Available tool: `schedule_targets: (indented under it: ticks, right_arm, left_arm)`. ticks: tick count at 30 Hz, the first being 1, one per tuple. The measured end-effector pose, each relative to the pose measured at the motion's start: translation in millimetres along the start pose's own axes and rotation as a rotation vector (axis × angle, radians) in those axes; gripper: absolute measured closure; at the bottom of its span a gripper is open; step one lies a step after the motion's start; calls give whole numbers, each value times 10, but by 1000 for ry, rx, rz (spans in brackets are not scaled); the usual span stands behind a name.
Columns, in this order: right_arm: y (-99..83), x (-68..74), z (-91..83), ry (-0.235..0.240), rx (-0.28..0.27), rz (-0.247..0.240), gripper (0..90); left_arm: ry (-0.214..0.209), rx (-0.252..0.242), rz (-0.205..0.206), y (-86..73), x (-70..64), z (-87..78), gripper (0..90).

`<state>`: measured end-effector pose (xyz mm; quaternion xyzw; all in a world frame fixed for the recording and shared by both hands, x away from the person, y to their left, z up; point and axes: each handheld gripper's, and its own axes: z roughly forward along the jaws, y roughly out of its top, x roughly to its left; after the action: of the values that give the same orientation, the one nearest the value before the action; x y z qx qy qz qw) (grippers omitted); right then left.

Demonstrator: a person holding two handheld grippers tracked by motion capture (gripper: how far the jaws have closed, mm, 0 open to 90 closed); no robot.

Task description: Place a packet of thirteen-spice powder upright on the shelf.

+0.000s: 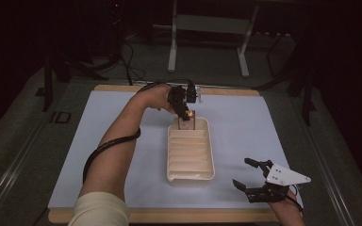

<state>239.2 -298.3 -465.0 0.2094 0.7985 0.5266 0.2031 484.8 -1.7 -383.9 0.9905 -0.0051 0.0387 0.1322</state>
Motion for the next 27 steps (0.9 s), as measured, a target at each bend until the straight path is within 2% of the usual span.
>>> schedule_targets:
  ticks: [4, 6, 9, 14, 15, 17, 27]
  right_arm:
    - [-9, -9, -2, 1, -5, 8, 176]
    - [-11, -10, -1, 2, -7, 8, 176]
    - [-13, -8, -5, 3, -5, 6, 176]
    - [-17, -13, -1, 4, -2, 10, 176]
    - [-16, -12, -3, 5, -4, 9, 176]
    - [-14, -13, -6, 6, -7, 11, 176]
    - [-18, -27, -2, 2, -7, 15, 176]
  left_arm:
    - [-26, 3, 9, 57, 7, 148, 682]
    - [-29, 9, 8, 62, 8, 173, 682]
    - [-32, -8, 2, 68, 29, 183, 680]
    - [-39, 8, -18, 78, 35, 178, 665]
    - [-41, -9, -45, 84, 47, 156, 639]
    - [-39, -22, -54, 86, 43, 118, 620]
    - [4, -39, -68, 36, 2, -108, 596]
